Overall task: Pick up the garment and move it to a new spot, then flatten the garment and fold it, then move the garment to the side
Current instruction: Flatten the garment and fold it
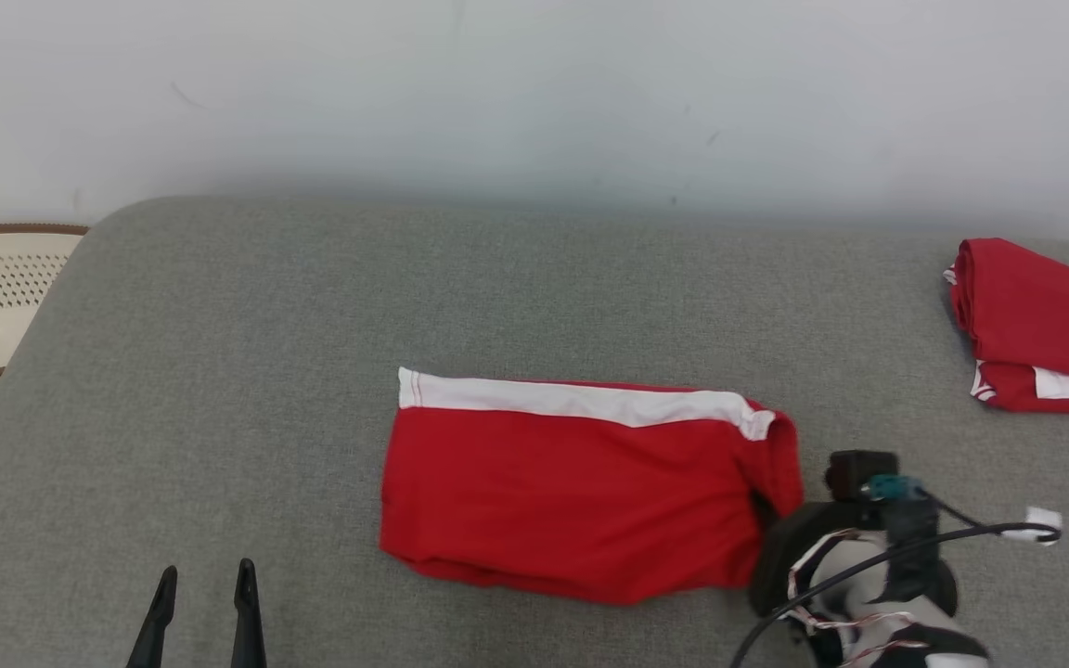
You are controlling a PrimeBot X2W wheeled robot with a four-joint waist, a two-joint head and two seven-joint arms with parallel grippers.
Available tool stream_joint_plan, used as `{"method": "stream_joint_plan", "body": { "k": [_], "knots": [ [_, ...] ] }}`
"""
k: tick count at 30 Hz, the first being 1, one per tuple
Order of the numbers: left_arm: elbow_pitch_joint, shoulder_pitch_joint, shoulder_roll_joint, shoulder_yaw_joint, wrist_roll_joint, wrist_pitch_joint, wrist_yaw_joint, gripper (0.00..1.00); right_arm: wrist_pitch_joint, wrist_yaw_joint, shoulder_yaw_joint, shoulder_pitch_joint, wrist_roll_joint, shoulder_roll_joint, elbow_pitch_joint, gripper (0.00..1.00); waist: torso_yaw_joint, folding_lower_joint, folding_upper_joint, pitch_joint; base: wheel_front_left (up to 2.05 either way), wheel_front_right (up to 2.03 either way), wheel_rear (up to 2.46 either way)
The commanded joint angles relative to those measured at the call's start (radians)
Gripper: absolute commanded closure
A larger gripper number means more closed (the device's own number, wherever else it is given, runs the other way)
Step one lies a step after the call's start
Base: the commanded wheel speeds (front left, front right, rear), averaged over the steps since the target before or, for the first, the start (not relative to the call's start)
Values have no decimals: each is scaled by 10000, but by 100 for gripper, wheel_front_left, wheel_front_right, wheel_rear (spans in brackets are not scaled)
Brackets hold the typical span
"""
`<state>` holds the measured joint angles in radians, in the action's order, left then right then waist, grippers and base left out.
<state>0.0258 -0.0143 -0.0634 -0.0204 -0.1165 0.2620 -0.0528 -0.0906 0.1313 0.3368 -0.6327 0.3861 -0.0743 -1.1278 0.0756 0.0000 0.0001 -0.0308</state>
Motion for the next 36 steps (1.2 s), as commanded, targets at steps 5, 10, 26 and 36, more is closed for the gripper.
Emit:
{"method": "stream_joint_plan", "body": {
  "k": [5, 10, 26, 36],
  "knots": [
    [-2, -84, 19, -108, 37, 40, 40, 0, -292, -9, 226, -111, 346, -934, -90, 100, -115, 0, -1, 84, 0, 0, 0],
    [-48, -206, 57, -130, -15, 40, 21, 0, -284, -9, 436, 74, 816, -1547, 143, 100, -294, 0, -1, 136, 0, 0, 0],
    [77, -172, 108, 25, -4, 40, 80, 0, 650, -7, 2213, 597, 3198, -1918, 3654, 100, -555, 0, -1, 255, 0, 0, 0],
    [176, -117, 120, 261, -72, 40, 117, 0, 1681, -6, 2779, 806, 4636, -1669, 5241, 100, -130, 0, -1, 334, 0, 0, 0]
  ]
}}
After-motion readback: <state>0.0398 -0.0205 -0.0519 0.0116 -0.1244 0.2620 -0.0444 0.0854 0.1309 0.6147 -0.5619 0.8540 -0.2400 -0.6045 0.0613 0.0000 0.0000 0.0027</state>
